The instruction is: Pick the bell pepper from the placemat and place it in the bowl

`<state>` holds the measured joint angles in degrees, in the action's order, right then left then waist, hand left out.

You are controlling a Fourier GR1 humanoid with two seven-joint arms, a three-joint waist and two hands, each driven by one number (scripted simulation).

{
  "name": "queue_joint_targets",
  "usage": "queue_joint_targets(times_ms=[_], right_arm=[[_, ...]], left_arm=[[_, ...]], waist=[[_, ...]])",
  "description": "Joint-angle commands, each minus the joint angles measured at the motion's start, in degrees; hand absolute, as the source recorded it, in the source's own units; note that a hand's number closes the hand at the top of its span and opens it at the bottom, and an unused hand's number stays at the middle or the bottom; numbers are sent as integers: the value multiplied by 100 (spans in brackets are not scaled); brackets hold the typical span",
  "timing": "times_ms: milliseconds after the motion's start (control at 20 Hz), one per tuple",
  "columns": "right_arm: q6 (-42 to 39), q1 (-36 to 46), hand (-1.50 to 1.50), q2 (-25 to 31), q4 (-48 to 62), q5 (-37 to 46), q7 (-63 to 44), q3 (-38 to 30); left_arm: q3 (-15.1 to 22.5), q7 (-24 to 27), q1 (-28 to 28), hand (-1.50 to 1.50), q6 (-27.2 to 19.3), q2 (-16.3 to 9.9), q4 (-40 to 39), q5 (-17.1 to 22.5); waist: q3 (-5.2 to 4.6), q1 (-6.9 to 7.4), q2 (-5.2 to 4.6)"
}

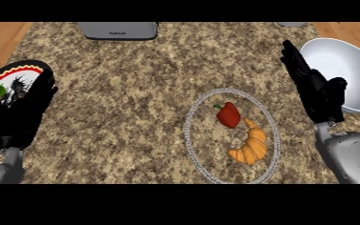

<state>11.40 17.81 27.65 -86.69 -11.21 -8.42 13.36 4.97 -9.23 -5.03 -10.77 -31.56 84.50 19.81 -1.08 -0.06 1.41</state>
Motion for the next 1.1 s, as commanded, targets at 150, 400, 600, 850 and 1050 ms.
queue_joint_targets(times_ms=[150,400,600,850,1050], right_arm=[[-281,270,150,-452,-39,2,752,101],[253,169,150,-570,916,1334,1170,727],[-219,562,-150,-1011,2084,1222,2367,559],[-454,1141,-150,-184,2084,2279,1710,1031],[-1081,1780,-150,249,1872,2971,399,1596]], left_arm=[[913,686,-271,0,388,718,560,-394],[1610,727,-485,0,622,1188,727,-566],[1495,866,-681,0,807,1288,309,-675],[1661,721,-375,0,679,1312,759,-774],[1602,579,-487,0,791,1290,674,-681]], waist=[[112,17,-154],[113,75,-179],[112,76,-175],[107,133,-145],[92,93,-111]])
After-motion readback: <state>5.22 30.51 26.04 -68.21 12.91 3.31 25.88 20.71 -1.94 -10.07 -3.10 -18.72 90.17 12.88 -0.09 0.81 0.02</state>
